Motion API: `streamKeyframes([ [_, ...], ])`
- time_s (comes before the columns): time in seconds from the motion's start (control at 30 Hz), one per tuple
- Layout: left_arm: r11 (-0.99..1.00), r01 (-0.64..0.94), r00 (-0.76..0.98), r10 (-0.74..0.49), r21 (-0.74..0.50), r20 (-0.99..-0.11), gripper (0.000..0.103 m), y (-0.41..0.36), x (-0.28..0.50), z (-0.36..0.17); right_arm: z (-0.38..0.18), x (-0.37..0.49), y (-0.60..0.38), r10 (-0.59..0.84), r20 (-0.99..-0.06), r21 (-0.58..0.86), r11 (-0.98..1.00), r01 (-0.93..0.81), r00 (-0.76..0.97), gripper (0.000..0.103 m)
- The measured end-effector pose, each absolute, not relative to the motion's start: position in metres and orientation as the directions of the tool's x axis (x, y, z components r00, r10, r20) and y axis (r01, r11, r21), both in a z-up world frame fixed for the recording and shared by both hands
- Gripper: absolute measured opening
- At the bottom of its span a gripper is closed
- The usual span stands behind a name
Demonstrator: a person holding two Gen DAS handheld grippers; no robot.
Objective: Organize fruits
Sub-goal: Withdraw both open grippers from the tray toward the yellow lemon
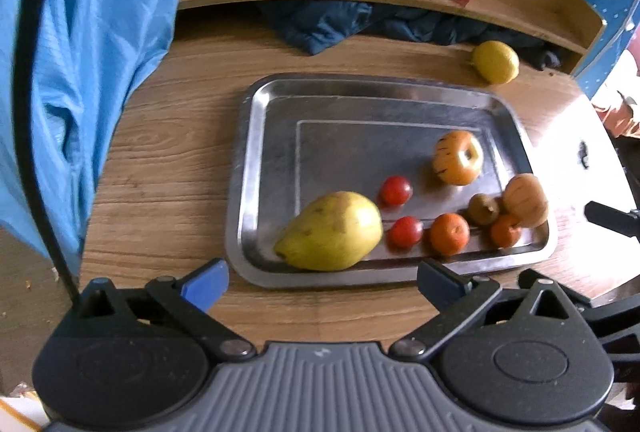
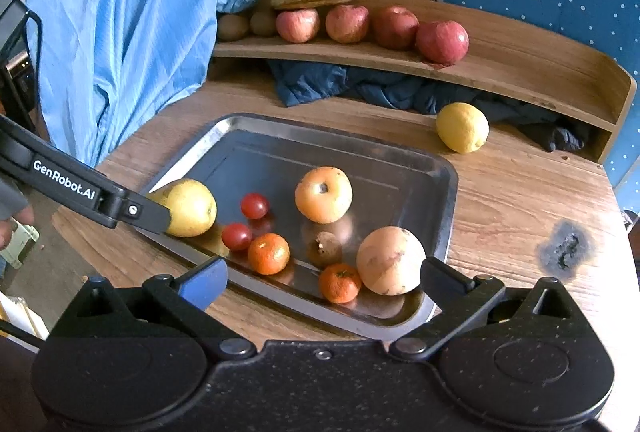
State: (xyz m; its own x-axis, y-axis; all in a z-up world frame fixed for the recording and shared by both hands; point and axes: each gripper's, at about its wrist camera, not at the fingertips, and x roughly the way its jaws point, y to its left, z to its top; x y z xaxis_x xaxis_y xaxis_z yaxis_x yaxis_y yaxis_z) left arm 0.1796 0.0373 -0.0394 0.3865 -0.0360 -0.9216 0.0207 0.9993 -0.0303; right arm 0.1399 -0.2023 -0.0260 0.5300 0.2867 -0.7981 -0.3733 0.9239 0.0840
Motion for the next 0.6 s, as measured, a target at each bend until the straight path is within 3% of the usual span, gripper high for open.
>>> streamKeyframes([
  [0.6,0.997,0.070,0.392,-0.003,0.027,-0.920,0.102,0.019,0.202,-0.035,-0.024,0.147,-0.218,0.234,-0.798,0.066,0.950,-0.306,0.556,0.102],
])
